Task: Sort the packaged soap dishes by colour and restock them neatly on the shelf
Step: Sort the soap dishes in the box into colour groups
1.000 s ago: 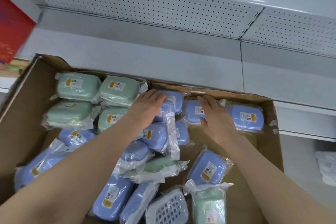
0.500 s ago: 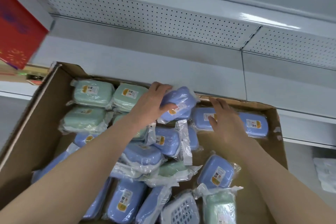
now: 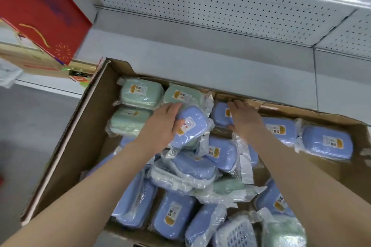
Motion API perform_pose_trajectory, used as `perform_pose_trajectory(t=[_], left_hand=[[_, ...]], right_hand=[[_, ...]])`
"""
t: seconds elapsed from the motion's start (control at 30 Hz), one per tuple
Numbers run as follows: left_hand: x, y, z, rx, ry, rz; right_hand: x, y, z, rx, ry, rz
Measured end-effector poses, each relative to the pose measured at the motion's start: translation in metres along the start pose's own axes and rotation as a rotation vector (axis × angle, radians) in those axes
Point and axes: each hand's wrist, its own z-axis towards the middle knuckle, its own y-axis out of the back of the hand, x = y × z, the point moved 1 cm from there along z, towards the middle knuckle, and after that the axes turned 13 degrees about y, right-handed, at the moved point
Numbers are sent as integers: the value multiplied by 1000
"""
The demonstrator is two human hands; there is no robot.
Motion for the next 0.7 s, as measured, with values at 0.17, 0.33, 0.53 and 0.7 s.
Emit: perform_pose_trajectory(t=[0.17, 0.33, 0.53, 0.7], left_hand=[[-11, -10, -14, -14, -54, 170], [-28, 1, -15, -95, -30, 45], [-86, 16, -11, -170, -117, -15], [-176, -3, -8, -156, -246, 12]], right_hand=[[4, 5, -5, -80, 13, -124], [-2, 35, -42, -367, 6, 10], [-45, 56, -125, -649, -151, 229], [-108, 17, -215, -492, -221, 45]])
